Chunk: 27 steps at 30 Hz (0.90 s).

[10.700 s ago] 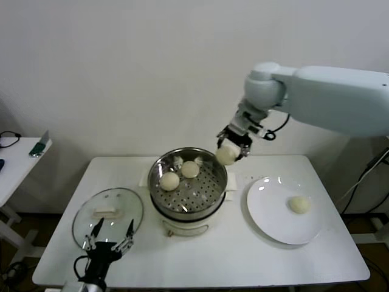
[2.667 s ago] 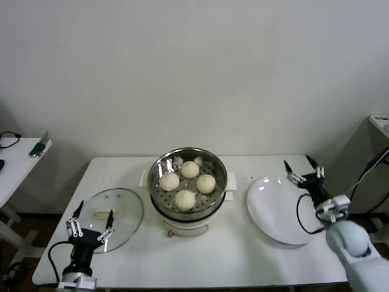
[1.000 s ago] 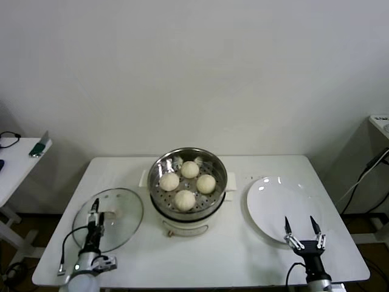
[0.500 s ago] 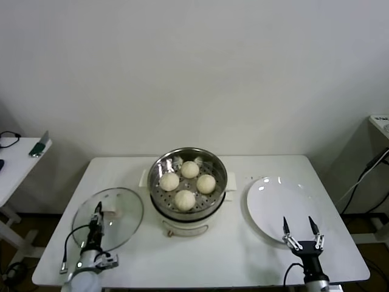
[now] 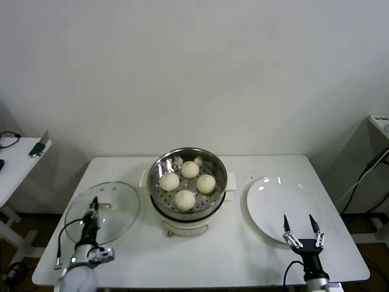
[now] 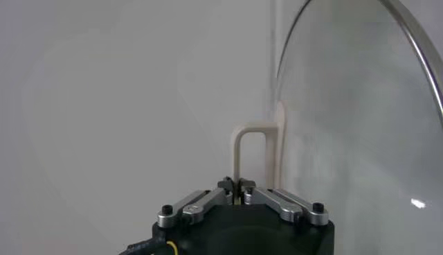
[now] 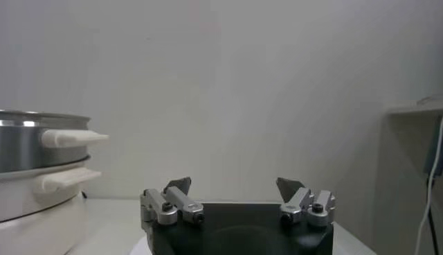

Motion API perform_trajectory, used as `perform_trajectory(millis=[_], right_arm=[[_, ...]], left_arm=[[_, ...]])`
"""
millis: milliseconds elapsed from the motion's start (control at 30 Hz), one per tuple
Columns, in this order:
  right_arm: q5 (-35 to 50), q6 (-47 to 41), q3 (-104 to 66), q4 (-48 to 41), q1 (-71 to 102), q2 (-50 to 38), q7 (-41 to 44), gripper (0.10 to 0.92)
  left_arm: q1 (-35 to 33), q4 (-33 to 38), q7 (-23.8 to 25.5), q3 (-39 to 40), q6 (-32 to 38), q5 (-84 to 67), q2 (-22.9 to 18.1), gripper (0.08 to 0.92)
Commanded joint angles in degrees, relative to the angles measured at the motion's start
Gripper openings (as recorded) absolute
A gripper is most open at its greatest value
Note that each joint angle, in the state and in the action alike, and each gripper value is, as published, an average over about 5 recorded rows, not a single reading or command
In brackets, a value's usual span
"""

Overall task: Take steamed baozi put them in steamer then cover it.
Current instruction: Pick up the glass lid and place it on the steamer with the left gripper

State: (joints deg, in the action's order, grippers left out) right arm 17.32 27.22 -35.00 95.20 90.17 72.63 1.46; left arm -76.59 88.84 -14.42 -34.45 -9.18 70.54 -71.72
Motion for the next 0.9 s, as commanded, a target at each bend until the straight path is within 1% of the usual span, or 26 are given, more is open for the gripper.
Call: perform_trajectory(millis=[33,133,267,367,467,533,633,767,900], right_arm=[[-0.4,-0.1,-0.2,-0.3,-0.2,-0.2,-0.4,0.823],[-0.9,-0.4,-0.4,-0.6,-0.5,-0.3,-0.9,0.823],[-2.9,-2.0,-0.5,-1.1,-0.8,-0.3,-1.5,0.823],[-4.3,-3.4,-0.5,-1.4,-1.0,-0.3,-2.0,0.823],[-4.9,-4.2,-0.4,-1.6,-1.3,-0.3,-2.2,0.823],[-5.0,-4.3,-0.3,-1.6,-1.6,-0.2,-2.3,0.823],[-5.1,-4.1,-0.2,-1.6,-2.0,-0.1,-2.4,0.823],[-4.8,-3.5,-0.1,-2.0,-2.4,-0.2,-2.4,0.823],[-4.6,-2.5,0.1,-3.1,-2.8,-0.3,-2.4,0.823]], left_arm=[[-3.0,19.0,7.5,-0.7,-5.6,-11.3,7.2,0.136],[-3.1,24.1,10.1,-1.0,-8.6,-14.9,10.3,0.136],[-1.3,30.9,14.3,0.2,-14.5,-17.2,13.7,0.136],[0.7,34.1,16.6,3.3,-18.7,-16.8,14.9,0.136],[4.0,36.4,18.2,9.2,-23.4,-15.2,15.1,0.136],[6.4,37.2,19.6,13.7,-25.8,-12.4,14.4,0.136],[8.9,37.1,22.0,20.1,-28.0,-6.0,12.1,0.136],[10.5,36.1,25.5,27.2,-30.1,1.8,7.4,0.136],[12.0,34.0,28.1,32.5,-30.9,8.6,1.4,0.136]])
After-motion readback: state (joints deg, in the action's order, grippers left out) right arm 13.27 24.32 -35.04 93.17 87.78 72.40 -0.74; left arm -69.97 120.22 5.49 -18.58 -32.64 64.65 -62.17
